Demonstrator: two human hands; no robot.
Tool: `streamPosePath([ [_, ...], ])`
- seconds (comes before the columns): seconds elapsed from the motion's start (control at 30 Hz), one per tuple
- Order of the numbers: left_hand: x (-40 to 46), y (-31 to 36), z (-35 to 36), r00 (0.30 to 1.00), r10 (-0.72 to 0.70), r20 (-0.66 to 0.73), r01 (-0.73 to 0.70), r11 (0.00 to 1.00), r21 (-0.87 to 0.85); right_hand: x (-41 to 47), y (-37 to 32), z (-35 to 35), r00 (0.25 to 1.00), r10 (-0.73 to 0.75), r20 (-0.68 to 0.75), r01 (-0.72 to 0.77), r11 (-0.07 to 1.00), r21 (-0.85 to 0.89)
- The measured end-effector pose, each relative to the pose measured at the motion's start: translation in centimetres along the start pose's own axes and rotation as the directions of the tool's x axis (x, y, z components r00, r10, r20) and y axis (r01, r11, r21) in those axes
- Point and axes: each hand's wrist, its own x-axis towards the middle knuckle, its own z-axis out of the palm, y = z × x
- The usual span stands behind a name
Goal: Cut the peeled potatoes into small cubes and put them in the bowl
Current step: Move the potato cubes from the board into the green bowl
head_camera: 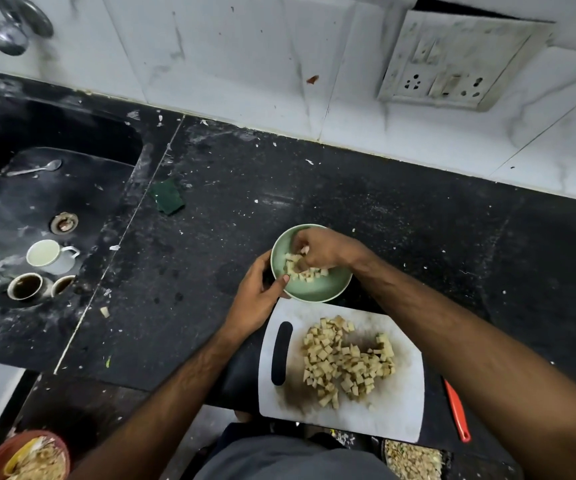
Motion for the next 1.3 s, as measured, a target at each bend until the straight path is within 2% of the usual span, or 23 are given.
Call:
streamPosePath([
  [0.13,0.2,-0.6,-0.3,0.999,-0.018,0.034,0.019,0.999,-0.038,-1.0,1.4,-0.5,0.978,-0.071,-0.197,0.073,0.997,0.007],
  [0.3,-0.3,-0.5,-0.5,0.999,0.012,0.049,-0.010,0.999,-0.031,-2.4,2.2,-0.2,0.966,-0.133,-0.223,0.135,0.991,-0.003],
  [0.43,-1.9,-0.5,-1.2,0.989,0.138,-0.044,-0.129,0.976,0.176,-3.6,2.3,-0.2,0.915,-0.194,-0.354,0.171,0.981,-0.095],
  [0.57,-4.0,0.2,-1.8,0.938,0.326,-0.120,-0.266,0.897,0.354,-3.6,2.2,0.6,0.916,-0.164,-0.365,0.126,0.984,-0.124],
  [0.63,-5.3,0.7,-1.8,0.932,0.361,-0.018,-0.318,0.843,0.434,-3.7,2.3,0.5,0.938,-0.179,-0.297,0.163,0.984,-0.076],
  [0.7,-6.7,0.5,-1.7,0.927,0.344,0.151,-0.370,0.761,0.533,-4.4,2.7,0.3,0.945,-0.217,-0.245,0.220,0.975,-0.017],
  [0.77,-8.2,0.0,-1.1,0.903,0.287,0.319,-0.427,0.674,0.603,-6.4,3.3,0.0,0.924,-0.252,-0.287,0.310,0.934,0.180],
  [0.83,-9.7,-0.7,-0.1,0.871,0.200,0.448,-0.469,0.607,0.641,-9.8,4.3,0.0,0.902,-0.251,-0.352,0.395,0.809,0.435],
  [0.9,-10.7,-1.5,1.1,0.862,0.102,0.496,-0.465,0.549,0.695,-13.4,6.1,1.5,0.883,-0.226,-0.412,0.437,0.717,0.543],
  [0.93,-11.1,-1.8,1.7,0.864,0.062,0.500,-0.456,0.515,0.726,-14.8,7.3,3.0,0.873,-0.199,-0.445,0.440,0.715,0.543],
  [1.03,-11.6,-2.7,3.5,0.881,0.016,0.472,-0.432,0.431,0.792,-16.9,11.3,9.3,0.865,-0.154,-0.477,0.370,0.838,0.401],
  [1.1,-11.8,-3.0,4.6,0.904,0.039,0.426,-0.400,0.434,0.807,-17.0,13.2,13.1,0.878,-0.165,-0.450,0.313,0.908,0.277],
  [1.3,-12.2,-3.2,6.2,0.929,0.070,0.364,-0.353,0.469,0.810,-15.7,14.8,17.1,0.841,-0.361,-0.402,0.368,0.928,-0.064],
])
